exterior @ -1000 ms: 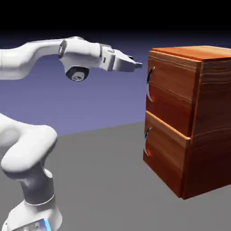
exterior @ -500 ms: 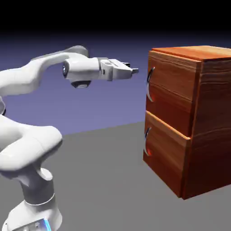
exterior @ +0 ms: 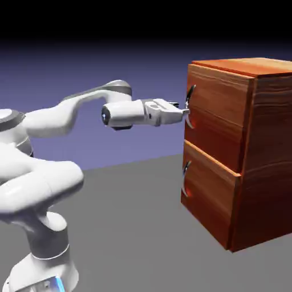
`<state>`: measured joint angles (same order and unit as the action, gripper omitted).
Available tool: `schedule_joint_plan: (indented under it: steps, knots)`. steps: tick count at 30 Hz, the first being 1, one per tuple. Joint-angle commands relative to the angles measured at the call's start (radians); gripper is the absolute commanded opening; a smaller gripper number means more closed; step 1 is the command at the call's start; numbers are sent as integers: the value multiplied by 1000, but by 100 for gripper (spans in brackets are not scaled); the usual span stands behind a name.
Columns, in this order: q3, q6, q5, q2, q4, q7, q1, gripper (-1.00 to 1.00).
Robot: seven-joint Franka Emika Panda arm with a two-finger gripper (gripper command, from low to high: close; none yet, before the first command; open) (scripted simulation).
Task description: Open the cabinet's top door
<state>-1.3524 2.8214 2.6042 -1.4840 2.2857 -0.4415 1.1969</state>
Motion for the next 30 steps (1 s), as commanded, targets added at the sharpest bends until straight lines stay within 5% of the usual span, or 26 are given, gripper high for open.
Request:
schedule_joint_plan:
  steps: [1, 18, 30]
  knots:
    - [0, 0, 0, 0, 0, 0, 0, -100]
    - [245, -665, 17, -48, 551, -227, -319, -100]
    - [543, -1187, -227, -1, 757, -361, -261, -100]
